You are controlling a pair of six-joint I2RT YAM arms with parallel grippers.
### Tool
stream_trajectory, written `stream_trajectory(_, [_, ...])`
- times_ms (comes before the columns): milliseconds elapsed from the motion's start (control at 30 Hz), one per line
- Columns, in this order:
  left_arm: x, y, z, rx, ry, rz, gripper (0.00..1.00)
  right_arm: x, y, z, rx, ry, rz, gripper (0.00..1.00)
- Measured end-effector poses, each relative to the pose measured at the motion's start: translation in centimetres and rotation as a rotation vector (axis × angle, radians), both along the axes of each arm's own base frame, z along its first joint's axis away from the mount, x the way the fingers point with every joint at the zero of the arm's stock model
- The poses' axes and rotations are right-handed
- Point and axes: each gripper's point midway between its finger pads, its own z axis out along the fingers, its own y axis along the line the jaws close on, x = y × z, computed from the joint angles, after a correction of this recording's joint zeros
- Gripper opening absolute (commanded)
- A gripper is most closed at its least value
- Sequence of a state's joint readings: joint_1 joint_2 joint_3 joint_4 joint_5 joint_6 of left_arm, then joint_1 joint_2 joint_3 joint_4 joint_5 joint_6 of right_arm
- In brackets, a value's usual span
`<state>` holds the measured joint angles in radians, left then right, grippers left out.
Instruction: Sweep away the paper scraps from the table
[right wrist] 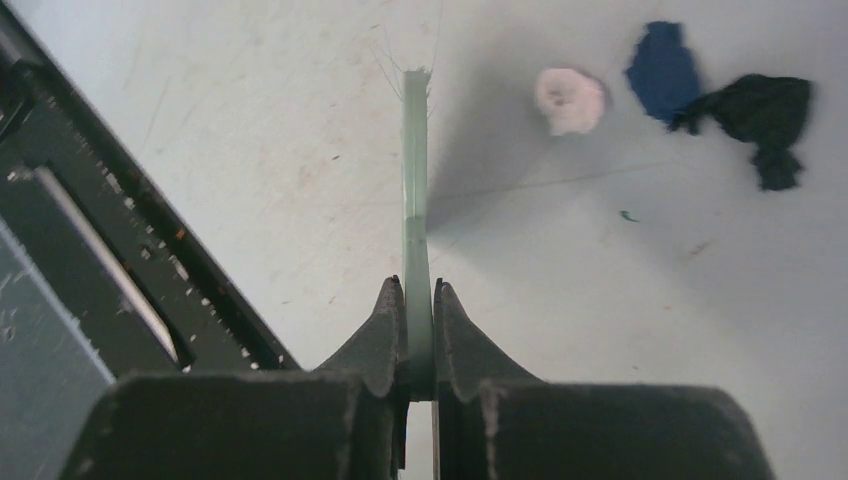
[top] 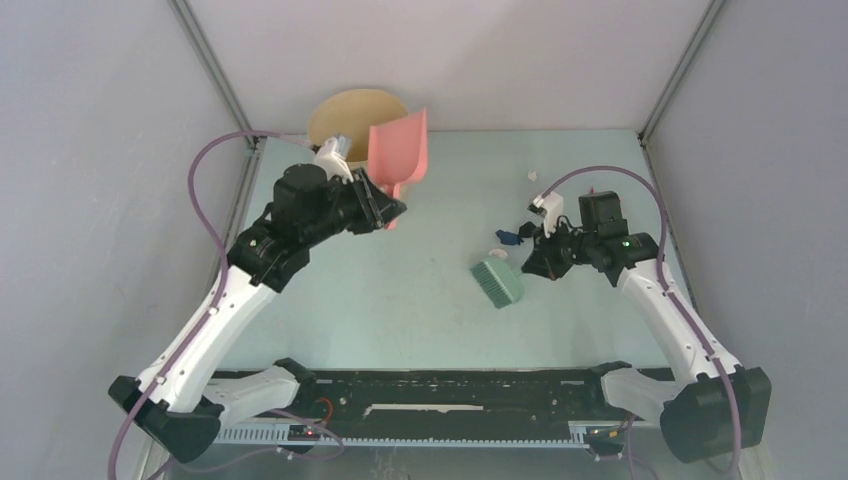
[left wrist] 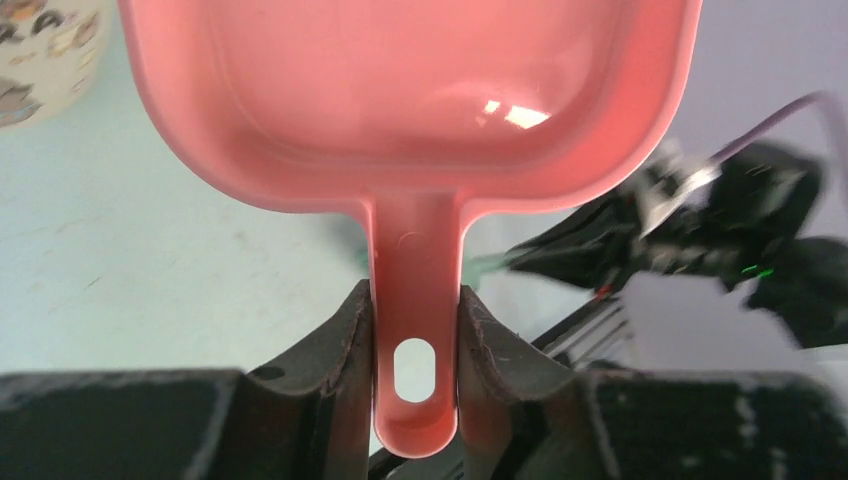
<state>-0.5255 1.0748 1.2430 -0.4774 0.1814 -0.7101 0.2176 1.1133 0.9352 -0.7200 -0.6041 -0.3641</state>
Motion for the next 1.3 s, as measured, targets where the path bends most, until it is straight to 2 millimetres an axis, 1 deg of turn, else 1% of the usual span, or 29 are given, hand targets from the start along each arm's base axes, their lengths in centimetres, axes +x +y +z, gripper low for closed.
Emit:
stream_trajectory(100, [-2.3, 0.6, -2.5, 0.148, 0.020, -0.029, 0.00, 1.1, -1.3, 0.6, -0.008, -0.040, -0.073, 0.00])
stream_trajectory(167, [-3.8, 0.4, -4.5, 0.234, 0.050, -0.074, 0.00, 2.1, -2.8, 1.5, -0.011, -0.079, -0.152, 0.00])
stream_trajectory(267, [-6.6, 0.2, -9.0, 0.388, 0.135, -0.168, 0.00, 3.4, -5.8, 3.1, -0.017, -0.152, -0.284, 0.00])
stream_trajectory(367, [-8.6, 0.2, -13.2, 0.554, 0.221, -0.246, 0.00, 4.4, -8.5, 4.5, -0.058, -0.199, -0.388, 0.00])
stream_trajectory(400, [-9.0, 0.3, -14.3, 0.605, 0.242, -0.267, 0.00, 5.0, -9.5, 5.1, -0.083, -0.218, -0.422, 0.00])
stream_trajectory(467, [-9.9, 0.5, -16.6, 0.709, 0.295, -0.316, 0.00, 5.9, -10.7, 5.9, -0.132, -0.251, -0.461, 0.00])
stream_trajectory(567, [-10.6, 1.3, -19.2, 0.818, 0.364, -0.361, 0.00, 7.3, -12.4, 7.1, -0.211, -0.291, -0.500, 0.00])
stream_trajectory(700, [-10.9, 1.7, -21.9, 0.929, 0.444, -0.414, 0.00, 9.9, -13.9, 8.1, -0.297, -0.317, -0.510, 0.00])
stream_trajectory(767, [-10.9, 1.6, -23.0, 0.984, 0.476, -0.446, 0.00, 11.9, -14.2, 8.4, -0.340, -0.325, -0.490, 0.00])
stream_trajectory(867, [-10.4, 0.7, -23.5, 1.035, 0.489, -0.493, 0.00, 14.4, -13.7, 7.5, -0.402, -0.326, -0.438, 0.00])
stream_trajectory(933, [-9.5, -0.3, -23.3, 1.053, 0.476, -0.523, 0.00, 15.5, -12.5, 6.2, -0.449, -0.317, -0.383, 0.00])
stream_trajectory(1000, [-8.6, -1.4, -23.1, 1.059, 0.458, -0.541, 0.00, 16.3, -10.7, 4.1, -0.514, -0.296, -0.320, 0.00])
stream_trajectory(1100, [-7.6, -2.6, -23.4, 1.069, 0.445, -0.576, 0.00, 16.5, -8.2, 0.9, -0.581, -0.242, -0.243, 0.00])
stream_trajectory(1167, [-7.5, -3.0, -24.1, 1.081, 0.453, -0.604, 0.00, 16.1, -6.8, -0.7, -0.604, -0.209, -0.200, 0.00])
stream_trajectory(1233, [-7.6, -3.1, -25.0, 1.097, 0.476, -0.632, 0.00, 15.7, -5.9, -1.0, -0.612, -0.202, -0.178, 0.00])
stream_trajectory(1300, [-7.9, -3.2, -26.0, 1.109, 0.506, -0.661, 0.00, 15.5, -5.5, -0.9, -0.609, -0.201, -0.176, 0.00])
